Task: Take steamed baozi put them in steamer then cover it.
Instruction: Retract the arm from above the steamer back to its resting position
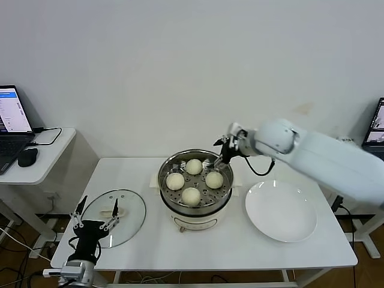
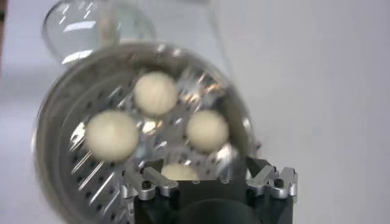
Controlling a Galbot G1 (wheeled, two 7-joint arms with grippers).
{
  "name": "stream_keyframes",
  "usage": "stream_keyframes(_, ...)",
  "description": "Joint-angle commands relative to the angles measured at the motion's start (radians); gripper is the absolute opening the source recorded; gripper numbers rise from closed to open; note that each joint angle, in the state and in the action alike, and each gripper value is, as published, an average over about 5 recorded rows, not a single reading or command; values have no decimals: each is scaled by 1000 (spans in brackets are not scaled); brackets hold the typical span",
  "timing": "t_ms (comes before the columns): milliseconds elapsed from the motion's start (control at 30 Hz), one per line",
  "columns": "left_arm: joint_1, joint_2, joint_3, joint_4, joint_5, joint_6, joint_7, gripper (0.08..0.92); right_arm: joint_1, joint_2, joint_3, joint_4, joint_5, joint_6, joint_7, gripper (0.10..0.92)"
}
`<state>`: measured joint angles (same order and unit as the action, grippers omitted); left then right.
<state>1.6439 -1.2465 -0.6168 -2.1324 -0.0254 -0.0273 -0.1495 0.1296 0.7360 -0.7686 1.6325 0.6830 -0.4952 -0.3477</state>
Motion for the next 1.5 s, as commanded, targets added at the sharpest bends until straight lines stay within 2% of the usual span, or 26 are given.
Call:
stream_keyframes(33,11,-13,10,13,30,-17,-3,823,-903,-76,801,191,-169,418,308,823)
stream_keyframes(200,18,-32,22,35,44,-30,-19,823,-1240,150,1209,191,-336,535,218,823)
stream_keyframes(367,14,-46,33,76,95,-26,-53,823,-1451,370,1471,219,-407,592,129,823)
stream_keyframes(467,7,-41,34,110,207,-18,-70,823,-1548,488,1587,239,-420,588,87,822)
stream_keyframes(633,-10,-11,22,178,542,19,-98,823,-1683,620,1678,283,-462,601,84,823)
stream_keyframes(867,-10,72,-64,304,997,-55,-44,823,-1766,674,1749,275,-488,625,152,822)
stream_keyframes(1000,-2,92,-82,366,1137,-75,-60,823,-1770,688,1799,262,-481,617,181,823)
stream_keyframes(1167,-53,114,-64,446,1214,-82,-76,823,-1769,714,1816,246,-492,617,199,823)
stream_keyframes(1500,-228,180,-8,618,1186,-115,-62,823,-1834,748,1817,262,-542,647,205,823)
